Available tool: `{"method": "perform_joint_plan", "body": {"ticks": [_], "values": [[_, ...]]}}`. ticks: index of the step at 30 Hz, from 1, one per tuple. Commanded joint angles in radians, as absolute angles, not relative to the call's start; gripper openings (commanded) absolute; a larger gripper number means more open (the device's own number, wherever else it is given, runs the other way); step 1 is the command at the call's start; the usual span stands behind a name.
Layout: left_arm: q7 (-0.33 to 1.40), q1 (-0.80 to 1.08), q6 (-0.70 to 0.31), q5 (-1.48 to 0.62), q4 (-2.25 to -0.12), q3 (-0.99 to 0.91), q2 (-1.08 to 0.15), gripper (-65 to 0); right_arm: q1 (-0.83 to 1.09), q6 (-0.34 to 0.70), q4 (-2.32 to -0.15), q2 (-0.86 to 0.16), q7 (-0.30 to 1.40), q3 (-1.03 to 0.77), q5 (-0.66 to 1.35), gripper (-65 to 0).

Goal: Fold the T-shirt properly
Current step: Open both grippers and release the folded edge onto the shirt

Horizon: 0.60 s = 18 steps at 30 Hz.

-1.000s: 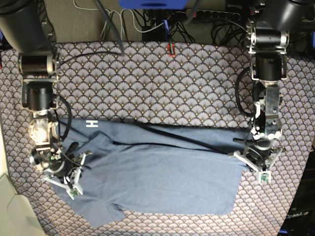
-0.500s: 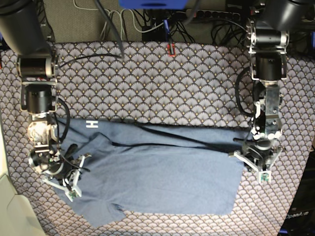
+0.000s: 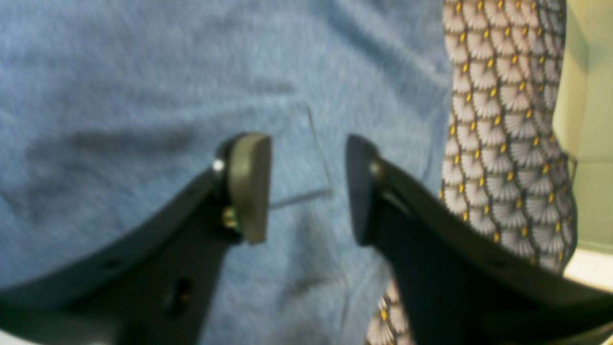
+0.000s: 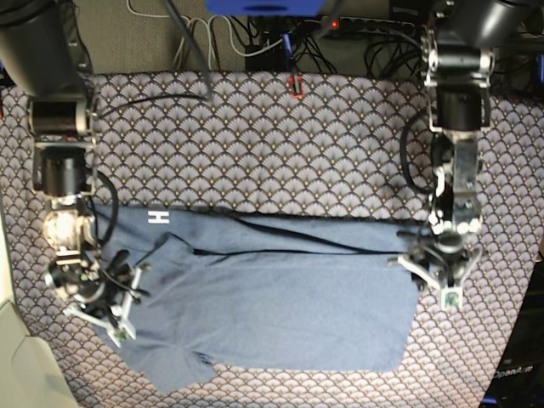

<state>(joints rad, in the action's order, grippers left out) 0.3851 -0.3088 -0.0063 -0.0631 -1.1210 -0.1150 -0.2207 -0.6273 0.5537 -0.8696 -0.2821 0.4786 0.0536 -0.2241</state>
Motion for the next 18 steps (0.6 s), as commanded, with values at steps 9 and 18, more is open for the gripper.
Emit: {"method": "perform_joint_plan", "body": {"ticks": [9, 18], "values": [[0.357, -0.16, -0.004, -0.065, -1.302, -0.127, -0.228, -12.0, -0.504, 0.552, -1.104, -0.325, 0.478, 0.001, -0.225, -31.8], [0.351, -0.137, -0.004, -0.065, -1.274, -0.148, -0.206, -10.1, -0.288, 0.552, -1.379, -0.328, 0.55, -0.059, -0.225, -31.8]]}}
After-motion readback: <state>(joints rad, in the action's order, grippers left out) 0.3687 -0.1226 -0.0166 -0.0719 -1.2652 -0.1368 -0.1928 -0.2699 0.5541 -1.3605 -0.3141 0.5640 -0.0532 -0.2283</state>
